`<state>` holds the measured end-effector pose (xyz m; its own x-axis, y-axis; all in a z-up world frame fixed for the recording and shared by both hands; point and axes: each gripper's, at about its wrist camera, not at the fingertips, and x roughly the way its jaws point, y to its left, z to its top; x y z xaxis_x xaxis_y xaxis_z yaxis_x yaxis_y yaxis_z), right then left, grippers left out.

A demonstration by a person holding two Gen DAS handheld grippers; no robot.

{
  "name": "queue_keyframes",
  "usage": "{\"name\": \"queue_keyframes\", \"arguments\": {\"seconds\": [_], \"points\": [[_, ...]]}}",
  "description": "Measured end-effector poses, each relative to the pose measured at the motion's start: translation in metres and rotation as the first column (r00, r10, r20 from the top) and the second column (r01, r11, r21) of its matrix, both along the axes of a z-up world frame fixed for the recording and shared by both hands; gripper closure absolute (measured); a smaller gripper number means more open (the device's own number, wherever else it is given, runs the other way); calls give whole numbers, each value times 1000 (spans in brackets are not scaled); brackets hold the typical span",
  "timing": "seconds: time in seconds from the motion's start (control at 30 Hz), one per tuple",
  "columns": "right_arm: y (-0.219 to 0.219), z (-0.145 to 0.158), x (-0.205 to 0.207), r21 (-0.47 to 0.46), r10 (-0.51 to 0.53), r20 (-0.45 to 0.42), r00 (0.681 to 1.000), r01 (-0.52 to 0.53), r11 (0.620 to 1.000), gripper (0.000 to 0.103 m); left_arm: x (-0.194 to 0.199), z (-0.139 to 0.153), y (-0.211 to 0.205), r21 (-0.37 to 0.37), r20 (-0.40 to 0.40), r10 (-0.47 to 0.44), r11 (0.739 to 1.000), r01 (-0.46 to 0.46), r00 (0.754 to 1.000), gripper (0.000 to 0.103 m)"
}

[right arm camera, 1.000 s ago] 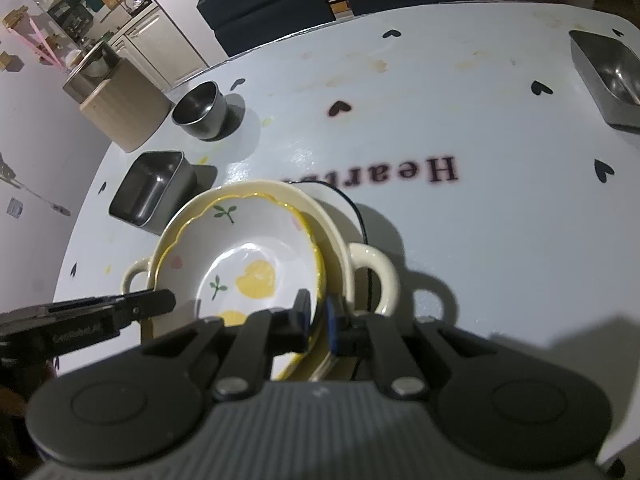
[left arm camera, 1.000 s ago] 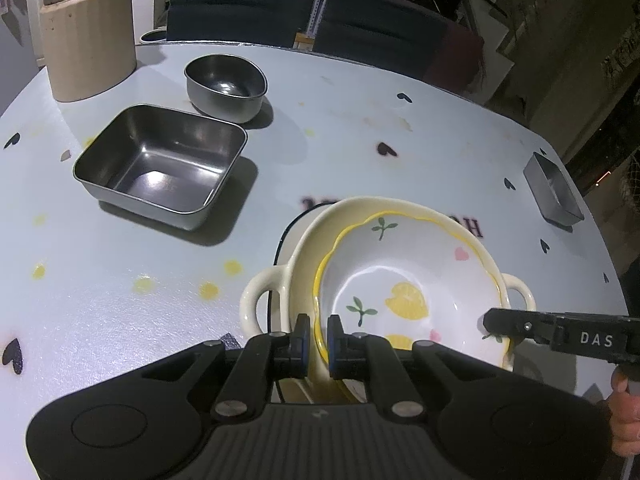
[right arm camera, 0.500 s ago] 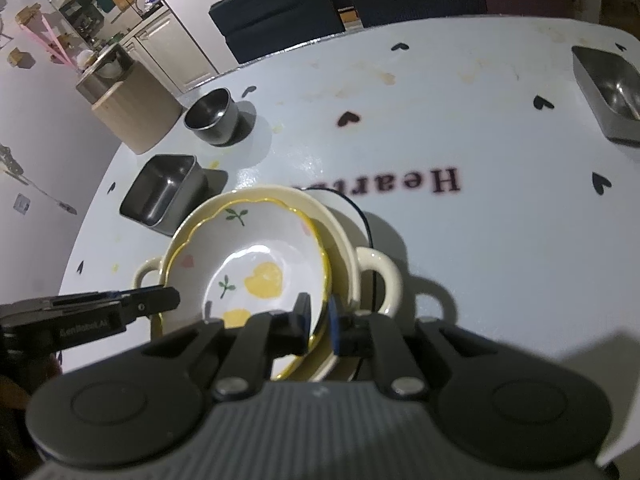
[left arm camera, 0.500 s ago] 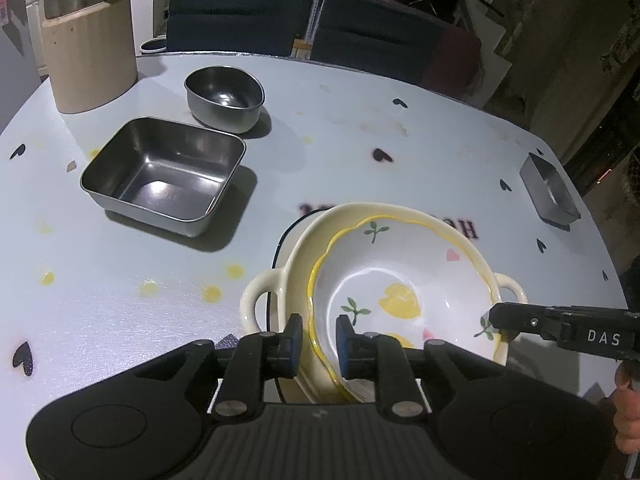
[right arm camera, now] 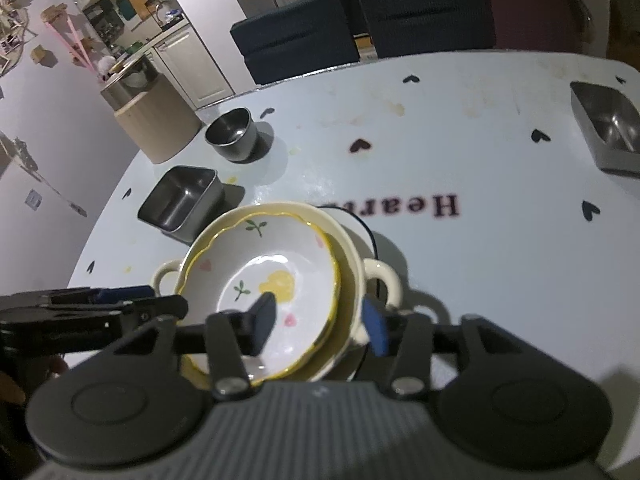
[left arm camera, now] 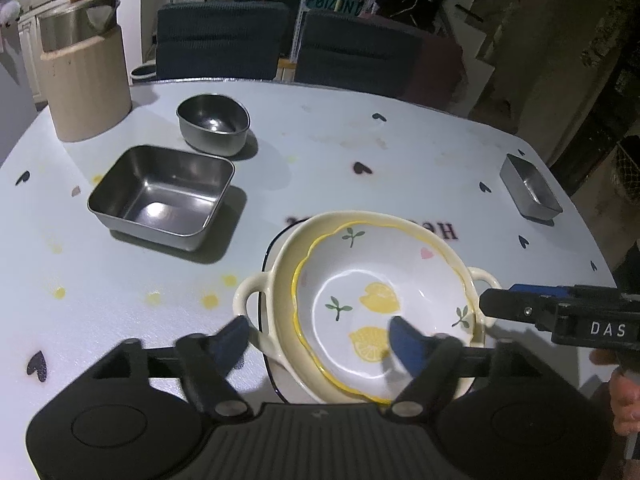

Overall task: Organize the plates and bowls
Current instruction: 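Move both grippers to the steel square tray and close on its rim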

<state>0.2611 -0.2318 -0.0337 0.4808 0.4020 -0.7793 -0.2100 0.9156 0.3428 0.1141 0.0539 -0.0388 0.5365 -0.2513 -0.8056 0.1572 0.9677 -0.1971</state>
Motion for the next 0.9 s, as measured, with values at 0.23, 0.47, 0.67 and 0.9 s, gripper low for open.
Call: {"name": "queue_keyframes", "arguments": {"seconds": [0.23, 0.47, 0.67, 0.9], "points": [[-2, 2, -2, -17, -15, 50, 999, 16, 1000, 8, -3, 4, 9, 16, 59, 27, 999, -28, 998, 0], [2, 8, 1, 2, -34, 128, 991, 34, 999, 0, 1, 16, 33, 58, 133, 69, 995, -77, 989, 0], [15, 20, 13, 73, -46, 174, 984, 34, 997, 0, 14, 24, 75, 9, 151, 156, 987, -159, 976, 0], [41, 26, 39, 124, -36, 179, 983, 14, 992, 0, 49, 32, 126, 14, 183, 202, 978, -208, 962, 0]]}}
